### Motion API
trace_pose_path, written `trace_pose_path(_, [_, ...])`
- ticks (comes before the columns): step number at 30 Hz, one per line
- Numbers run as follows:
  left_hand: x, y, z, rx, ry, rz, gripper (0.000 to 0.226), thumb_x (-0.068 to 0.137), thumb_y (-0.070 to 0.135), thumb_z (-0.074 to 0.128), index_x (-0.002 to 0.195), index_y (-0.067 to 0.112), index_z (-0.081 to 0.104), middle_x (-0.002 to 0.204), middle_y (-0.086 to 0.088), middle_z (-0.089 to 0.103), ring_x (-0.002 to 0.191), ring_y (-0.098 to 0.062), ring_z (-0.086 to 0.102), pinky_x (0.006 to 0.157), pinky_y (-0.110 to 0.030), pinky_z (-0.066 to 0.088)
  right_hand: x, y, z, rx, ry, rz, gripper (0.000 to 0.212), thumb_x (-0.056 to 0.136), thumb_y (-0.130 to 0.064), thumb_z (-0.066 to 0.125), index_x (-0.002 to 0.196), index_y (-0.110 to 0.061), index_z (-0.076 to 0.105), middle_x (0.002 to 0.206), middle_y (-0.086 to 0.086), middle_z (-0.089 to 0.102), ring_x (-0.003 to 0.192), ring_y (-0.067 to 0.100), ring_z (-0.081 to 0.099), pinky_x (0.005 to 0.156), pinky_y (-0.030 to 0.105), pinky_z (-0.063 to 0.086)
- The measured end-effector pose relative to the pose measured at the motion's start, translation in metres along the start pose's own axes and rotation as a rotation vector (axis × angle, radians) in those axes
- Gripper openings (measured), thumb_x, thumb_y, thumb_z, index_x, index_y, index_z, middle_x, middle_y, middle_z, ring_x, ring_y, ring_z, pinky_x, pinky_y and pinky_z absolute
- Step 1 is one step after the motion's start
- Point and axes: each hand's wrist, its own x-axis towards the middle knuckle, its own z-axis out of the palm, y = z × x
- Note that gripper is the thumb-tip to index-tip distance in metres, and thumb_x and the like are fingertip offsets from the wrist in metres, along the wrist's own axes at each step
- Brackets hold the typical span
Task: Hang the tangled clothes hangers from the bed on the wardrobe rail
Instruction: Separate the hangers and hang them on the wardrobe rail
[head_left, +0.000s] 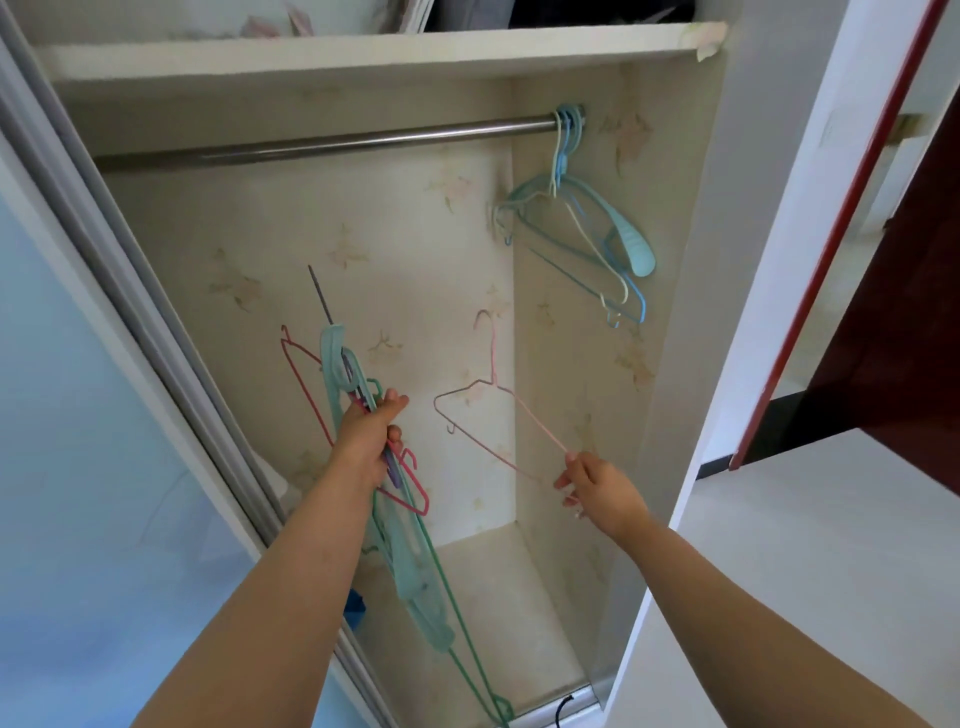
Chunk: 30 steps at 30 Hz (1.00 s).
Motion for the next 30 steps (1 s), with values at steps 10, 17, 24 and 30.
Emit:
trace_pose_path(10, [-0.002,0.032,0.017,-0.038,-0.174,0.027,0.015,0.099,0.021,0.052,0.085,0.020,0.046,0.079,-0.004,0.071,0.032,-0.002,0.033,0.034,-0.012,0.029,0.058,-0.158,-0.047,-0.310,0.559,-0.361,0.057,0.094,-0.051,0.018,0.090,-0.009,0.057,0.085,0.012,0.072,0.079,0.036,0.067,0.070,0.040,0.053])
trace_pose_path(17, [-0.011,0.047,0.023,-0.087,-0.300,0.055,0.017,0.099,0.031,0.048,0.088,0.018,0.051,0.042,0.009,0.031,0.030,-0.002,0.024,0.033,-0.013,0.020,0.097,-0.184,-0.076,-0.405,0.430,-0.089,0.044,0.101,-0.029,0.028,0.113,-0.002,0.060,0.115,0.022,0.064,0.110,0.039,0.058,0.090,0.039,0.045])
trace_pose_path(24, [-0.017,0.045,0.004,-0.051,-0.390,0.085,0.026,0.101,0.033,0.043,0.114,0.016,0.058,0.041,0.010,0.026,0.031,0.000,0.021,0.035,-0.014,0.018,0.113,-0.148,-0.096,-0.172,0.478,0.086,0.037,0.097,-0.021,0.034,0.118,-0.001,0.057,0.116,0.021,0.064,0.111,0.037,0.060,0.094,0.041,0.046])
trace_pose_path(30, [-0.025,0.042,0.002,-0.086,-0.461,0.043,0.025,0.101,0.031,0.039,0.108,0.016,0.059,0.038,0.011,0.025,0.030,0.001,0.021,0.034,-0.013,0.019,0.065,-0.111,-0.036,-0.047,0.843,-0.086,0.050,0.085,-0.018,0.058,0.130,-0.003,0.043,0.129,0.019,0.046,0.117,0.037,0.045,0.095,0.042,0.036])
